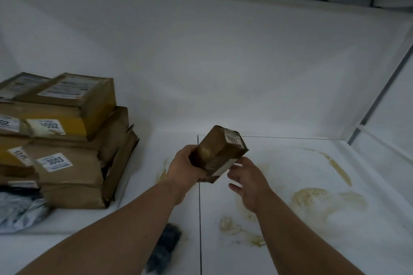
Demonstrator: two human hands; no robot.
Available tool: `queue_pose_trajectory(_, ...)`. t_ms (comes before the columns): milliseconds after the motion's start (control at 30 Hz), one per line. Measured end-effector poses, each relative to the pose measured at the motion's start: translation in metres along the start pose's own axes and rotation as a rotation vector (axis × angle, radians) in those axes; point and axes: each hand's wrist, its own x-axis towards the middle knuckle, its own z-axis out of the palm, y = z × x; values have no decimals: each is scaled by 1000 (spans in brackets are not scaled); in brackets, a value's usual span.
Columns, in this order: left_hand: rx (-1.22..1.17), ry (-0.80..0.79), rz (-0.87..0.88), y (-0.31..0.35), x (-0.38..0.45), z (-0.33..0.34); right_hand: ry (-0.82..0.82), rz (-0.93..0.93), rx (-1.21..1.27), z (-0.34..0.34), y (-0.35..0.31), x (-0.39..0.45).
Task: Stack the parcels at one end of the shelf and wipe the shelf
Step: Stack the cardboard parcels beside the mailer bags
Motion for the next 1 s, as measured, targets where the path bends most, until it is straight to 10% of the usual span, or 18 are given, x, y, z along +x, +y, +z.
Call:
queue_pose_trajectory(233, 305, 195, 140, 15, -21, -26, -158, -41, 158, 10, -20, -30)
queue_pose_trajectory(500, -477, 67, -113, 33, -61, -15, -309, 57, 197, -19, -37, -50)
queue_pose_trajectory(1000, -405, -31, -254, 32, -71, 0, -305, 12, 122, -39, -25, -52)
